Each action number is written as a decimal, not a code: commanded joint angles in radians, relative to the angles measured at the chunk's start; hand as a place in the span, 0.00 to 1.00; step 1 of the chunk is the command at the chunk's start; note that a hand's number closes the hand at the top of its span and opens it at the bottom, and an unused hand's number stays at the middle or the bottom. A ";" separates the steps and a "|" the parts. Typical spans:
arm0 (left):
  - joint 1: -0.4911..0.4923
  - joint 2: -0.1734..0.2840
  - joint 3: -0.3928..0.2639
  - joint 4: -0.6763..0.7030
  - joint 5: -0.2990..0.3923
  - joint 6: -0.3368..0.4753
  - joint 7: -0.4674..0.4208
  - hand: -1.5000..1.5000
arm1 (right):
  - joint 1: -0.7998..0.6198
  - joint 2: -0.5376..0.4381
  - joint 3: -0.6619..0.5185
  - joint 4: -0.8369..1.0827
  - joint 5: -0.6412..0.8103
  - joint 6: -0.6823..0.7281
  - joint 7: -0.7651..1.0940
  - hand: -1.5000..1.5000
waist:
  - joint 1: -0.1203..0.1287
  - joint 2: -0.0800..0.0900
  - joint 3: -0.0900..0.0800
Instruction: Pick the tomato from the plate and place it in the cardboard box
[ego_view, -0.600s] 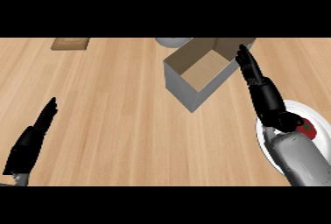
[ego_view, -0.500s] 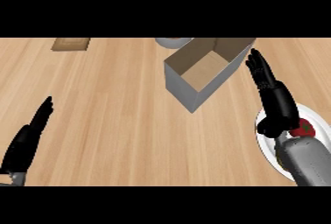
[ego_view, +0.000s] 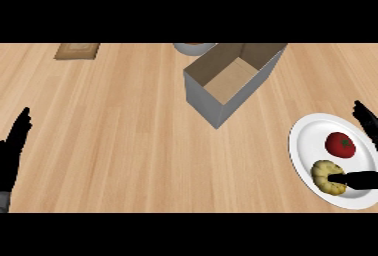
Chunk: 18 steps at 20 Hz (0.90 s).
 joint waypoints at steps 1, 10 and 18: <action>-0.021 -0.013 0.002 0.032 -0.009 0.016 0.038 0.50 | 0.096 0.008 -0.116 0.156 -0.148 0.161 -0.254 0.00 | -0.002 -0.003 0.004; -0.079 -0.016 -0.016 0.008 -0.039 -0.011 0.069 0.50 | -0.031 -0.165 -0.137 0.553 0.077 0.236 -0.593 0.00 | 0.053 -0.003 0.002; -0.140 -0.057 -0.032 0.050 -0.086 0.011 0.123 0.50 | -0.192 -0.271 0.037 0.576 0.333 0.231 -0.454 0.00 | 0.052 -0.005 -0.001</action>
